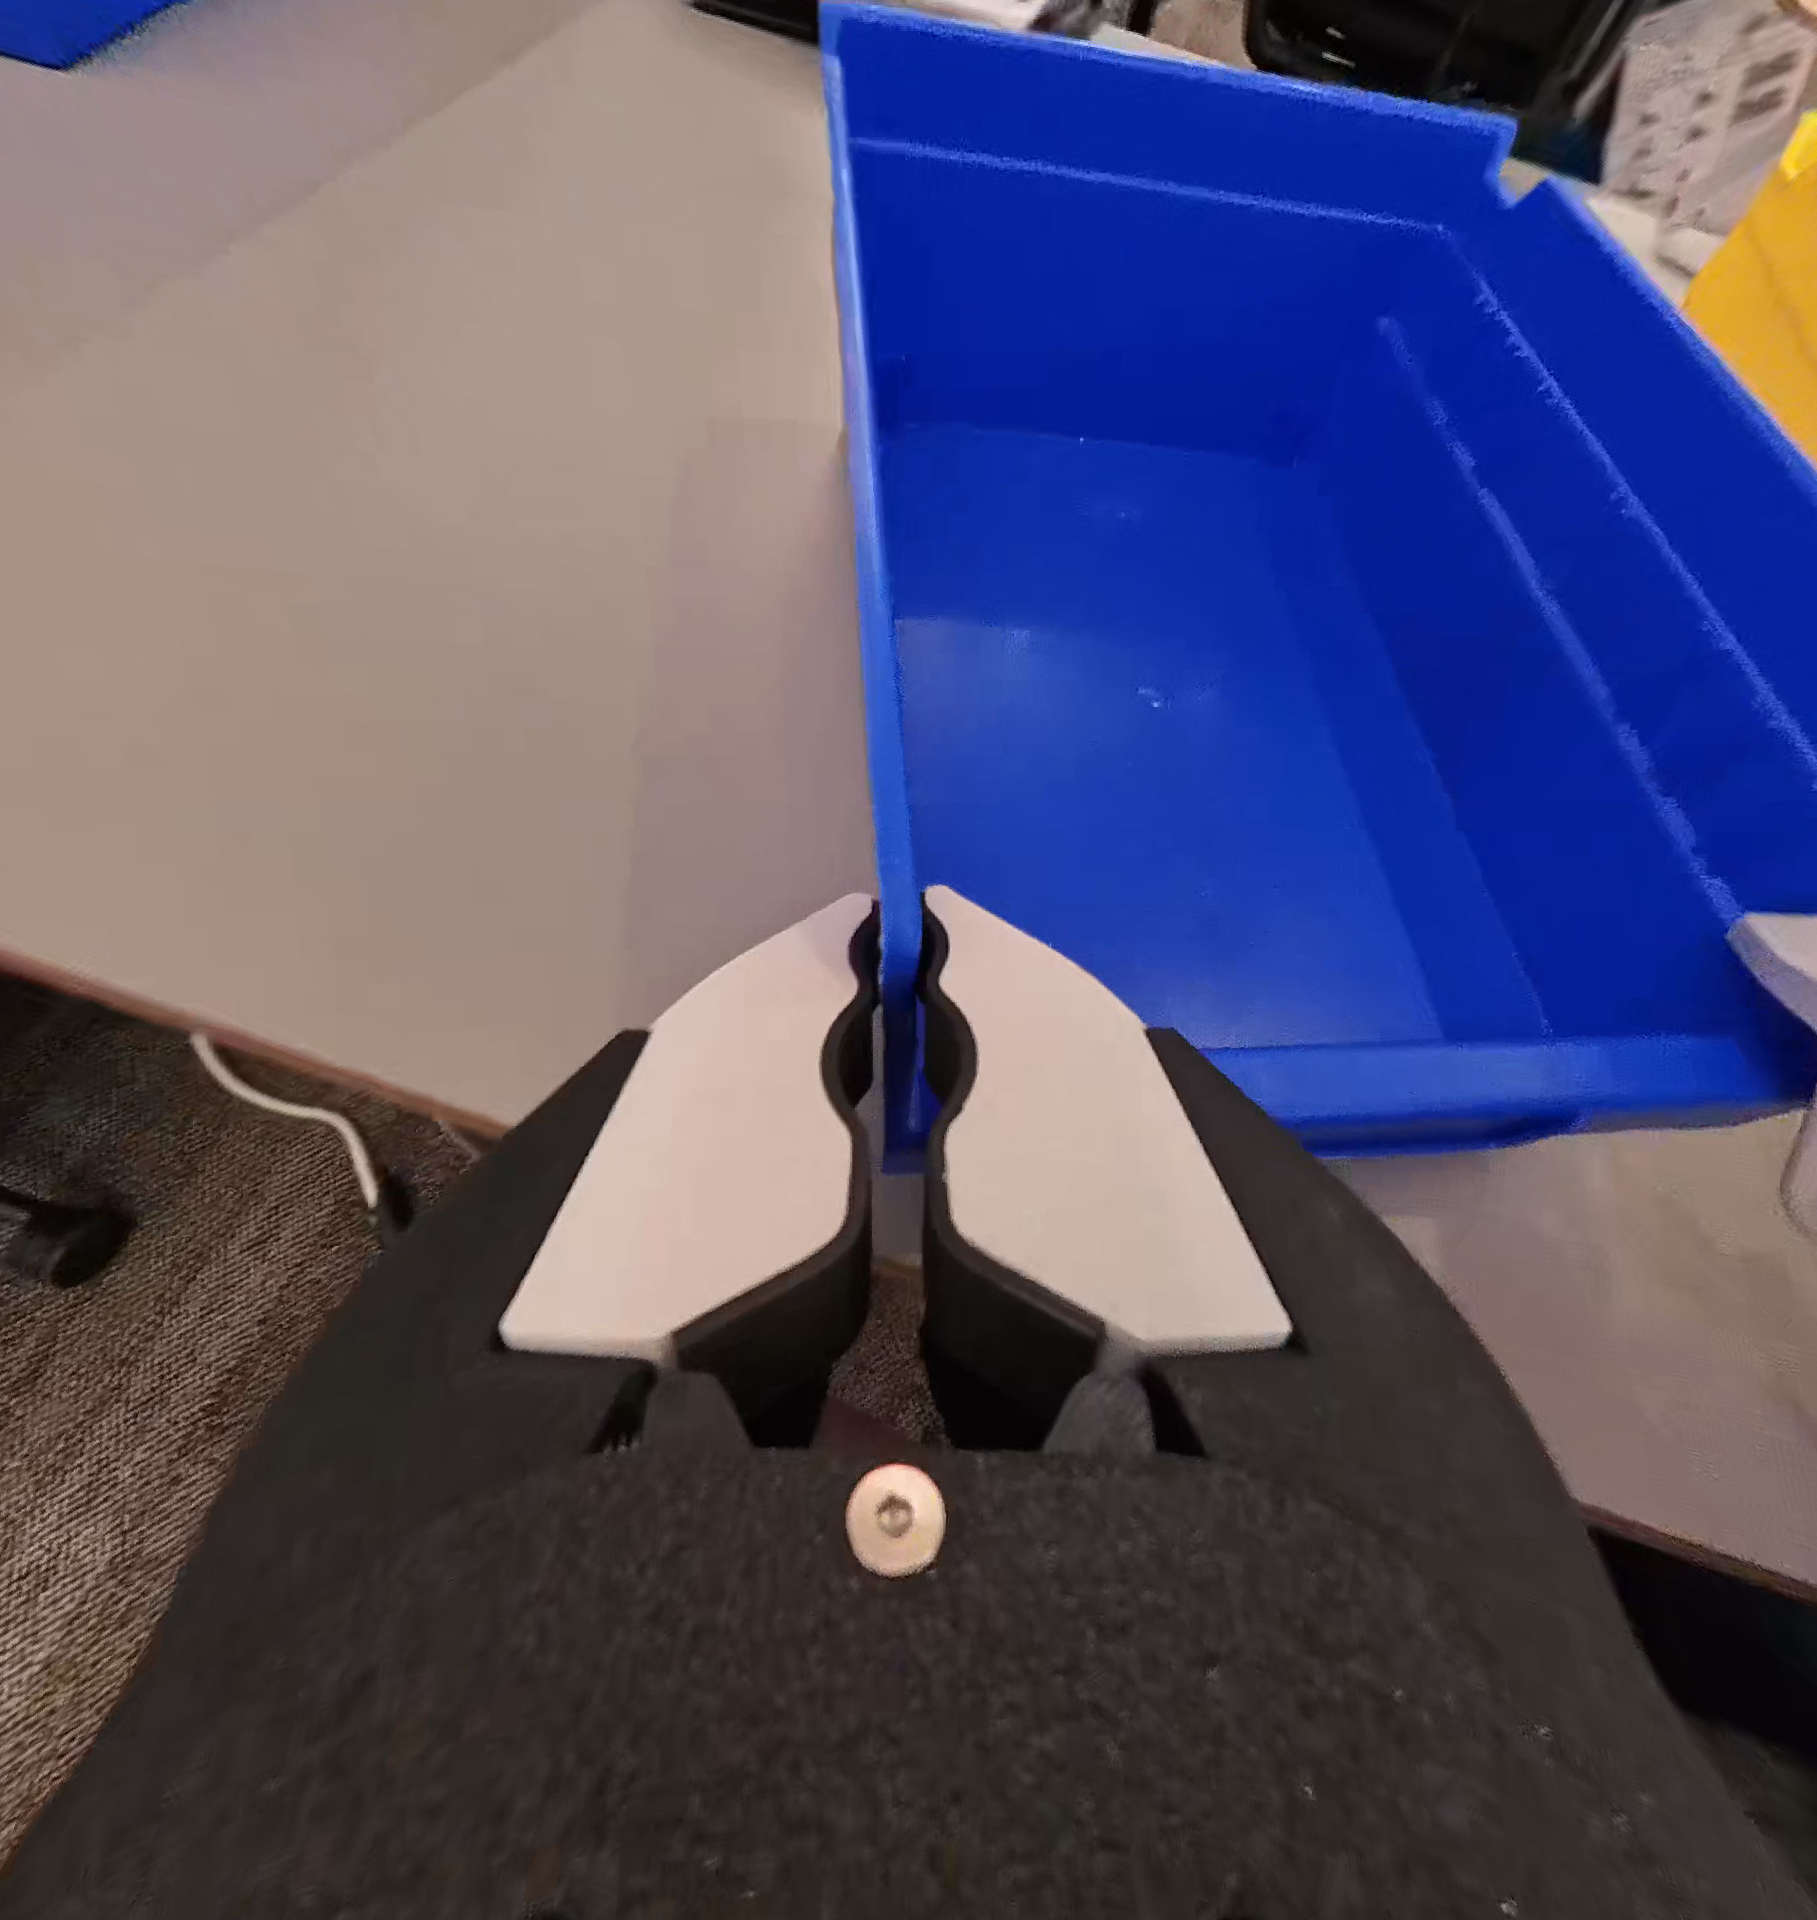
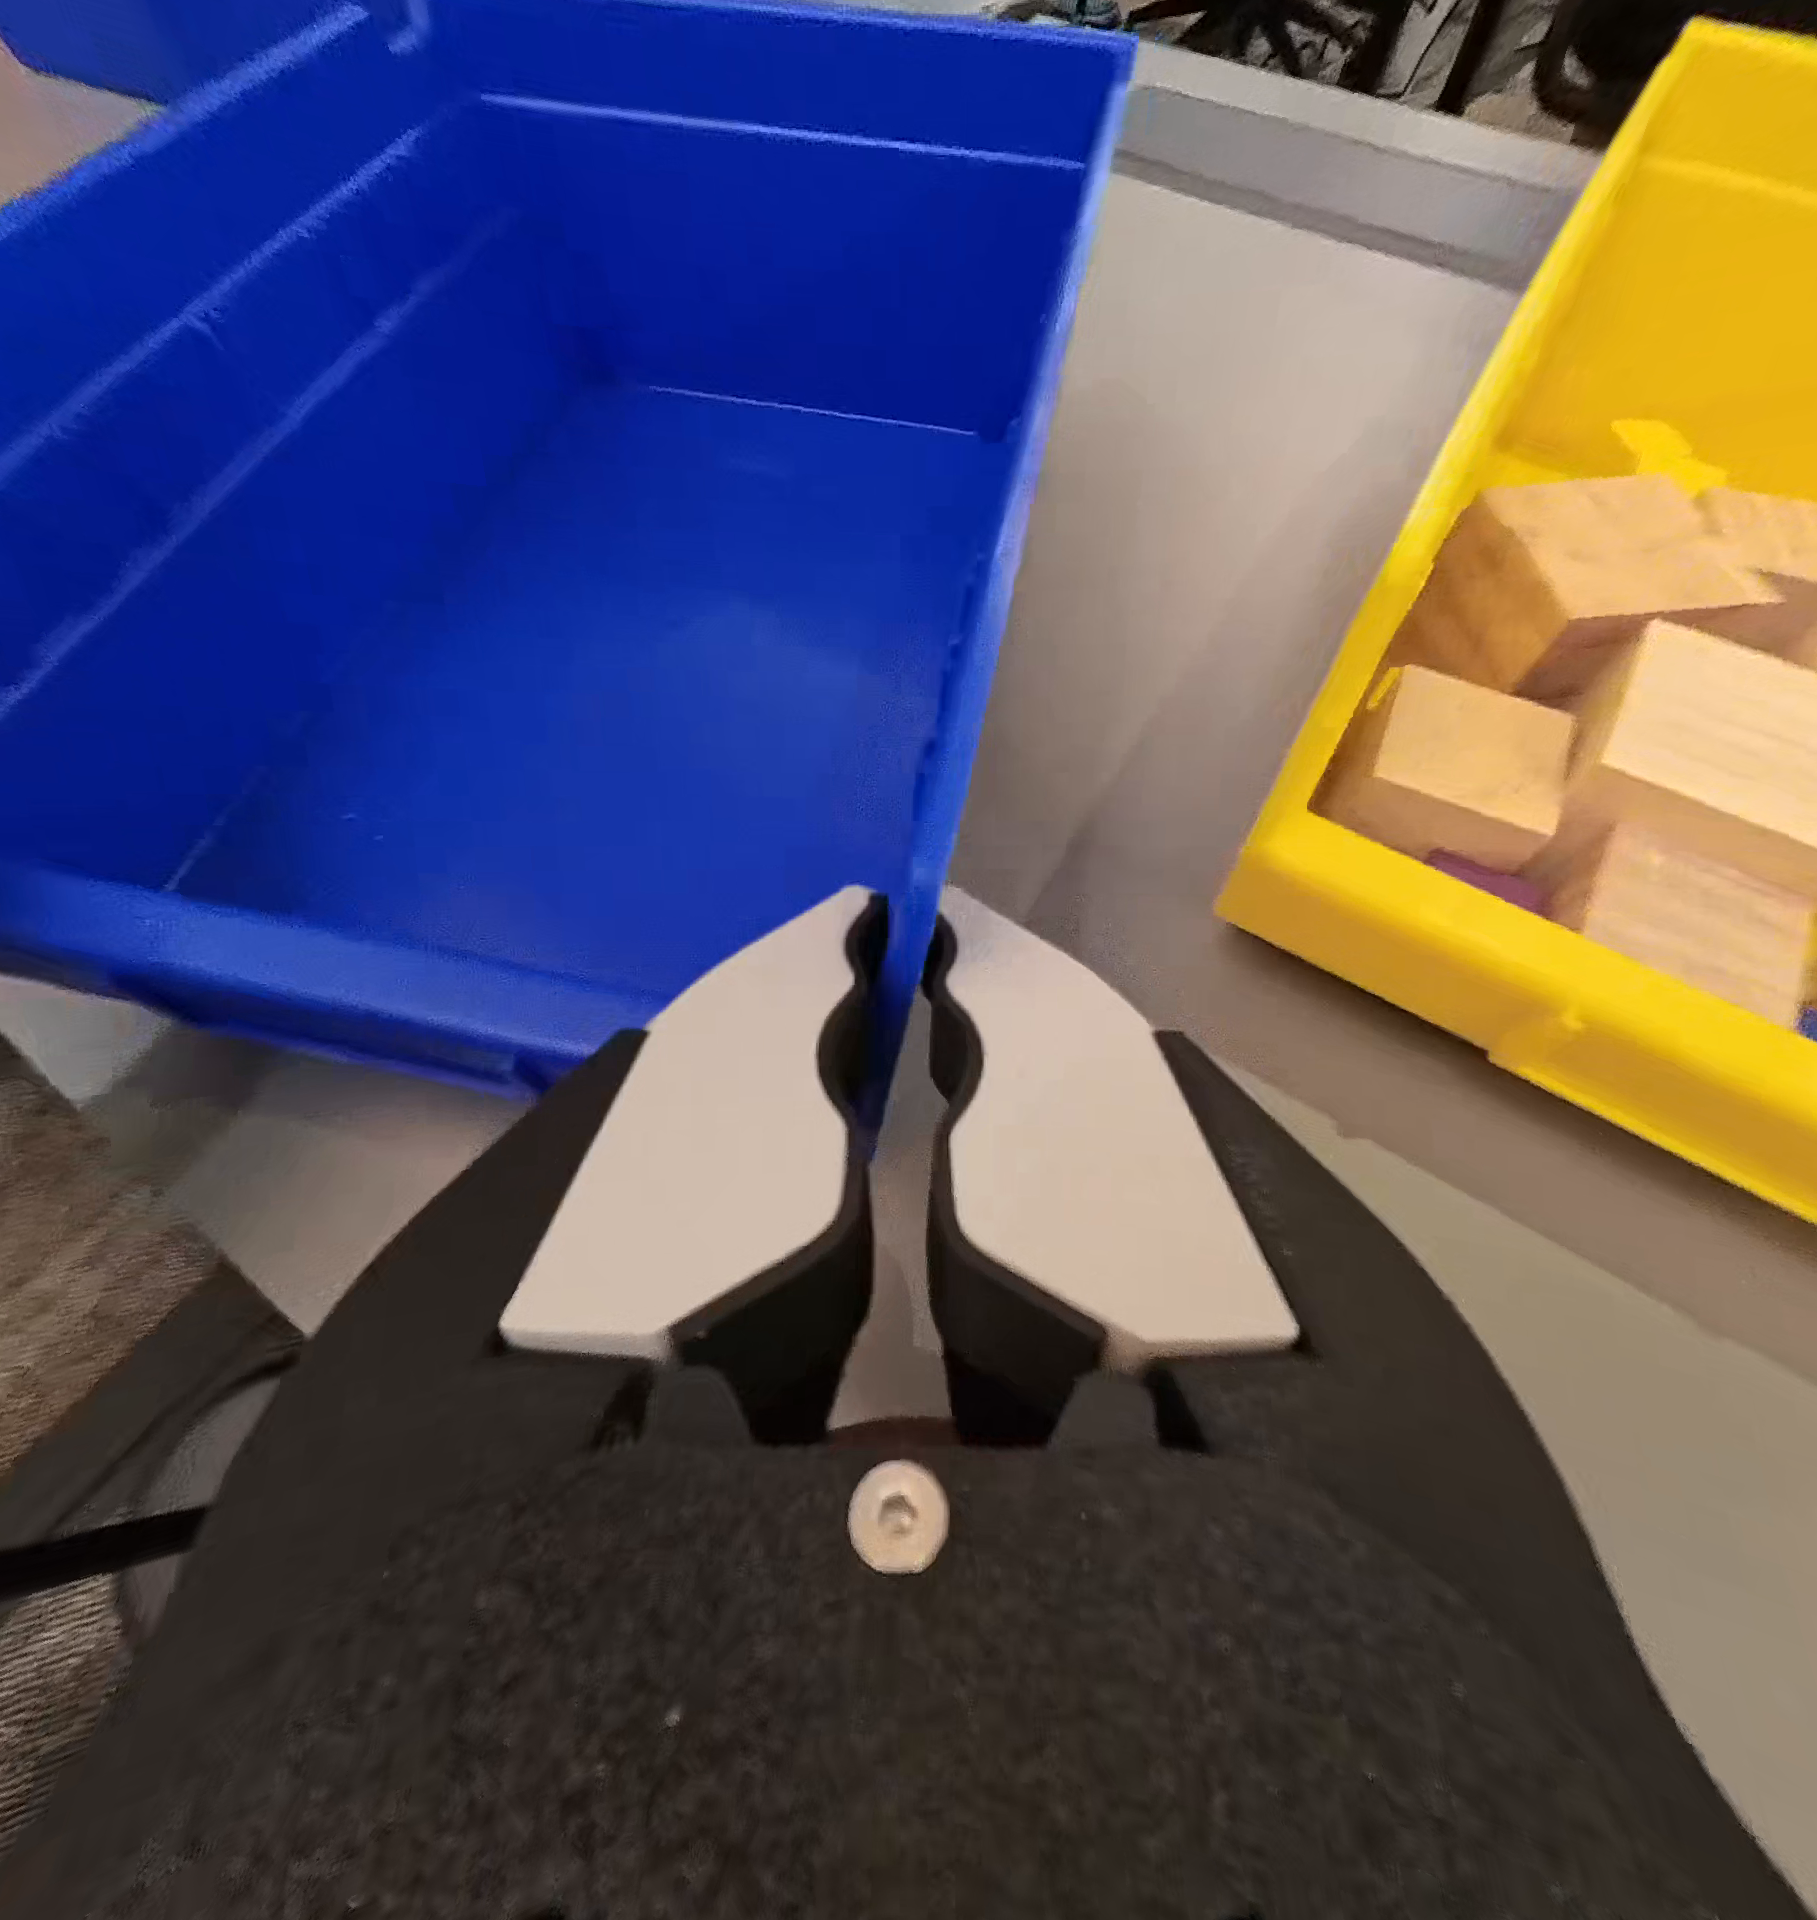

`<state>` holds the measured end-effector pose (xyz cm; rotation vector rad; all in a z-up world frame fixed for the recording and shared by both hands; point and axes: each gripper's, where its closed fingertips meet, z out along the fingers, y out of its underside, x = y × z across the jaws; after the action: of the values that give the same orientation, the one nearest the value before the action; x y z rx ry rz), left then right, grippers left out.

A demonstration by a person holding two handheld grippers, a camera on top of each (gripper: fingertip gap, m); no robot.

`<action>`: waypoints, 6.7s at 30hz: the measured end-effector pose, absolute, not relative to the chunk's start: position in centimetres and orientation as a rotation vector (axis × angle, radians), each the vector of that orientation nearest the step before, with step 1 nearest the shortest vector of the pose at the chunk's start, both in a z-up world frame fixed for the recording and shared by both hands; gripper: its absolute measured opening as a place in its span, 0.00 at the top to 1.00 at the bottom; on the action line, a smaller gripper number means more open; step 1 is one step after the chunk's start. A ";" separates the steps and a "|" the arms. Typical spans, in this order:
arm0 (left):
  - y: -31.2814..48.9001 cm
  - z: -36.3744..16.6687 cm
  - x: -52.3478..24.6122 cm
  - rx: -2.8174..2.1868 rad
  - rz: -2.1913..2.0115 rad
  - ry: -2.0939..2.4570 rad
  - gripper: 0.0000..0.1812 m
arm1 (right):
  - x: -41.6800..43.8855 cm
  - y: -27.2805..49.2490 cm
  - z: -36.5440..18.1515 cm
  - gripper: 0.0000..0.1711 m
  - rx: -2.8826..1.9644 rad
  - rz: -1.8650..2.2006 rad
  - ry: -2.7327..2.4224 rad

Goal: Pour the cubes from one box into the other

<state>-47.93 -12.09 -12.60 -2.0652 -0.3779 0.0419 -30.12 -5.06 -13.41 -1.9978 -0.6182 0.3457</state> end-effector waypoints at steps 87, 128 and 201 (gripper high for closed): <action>3.6 -8.4 -27.1 -1.904 -0.124 0.103 0.99 | -7.9 3.9 -9.8 0.98 -1.894 0.167 -0.141; -2.0 -7.4 -39.2 -1.913 -0.444 -0.134 0.79 | -3.4 0.9 -6.2 0.79 -1.819 0.367 -0.500; 28.7 -11.8 -48.9 -2.338 0.103 1.775 0.81 | 12.4 -1.3 -8.8 0.76 -1.836 0.246 -0.106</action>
<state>-48.88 28.74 -11.82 -2.3379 1.7752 0.1028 12.41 -1.31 -8.76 -1.8358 -0.1058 0.2462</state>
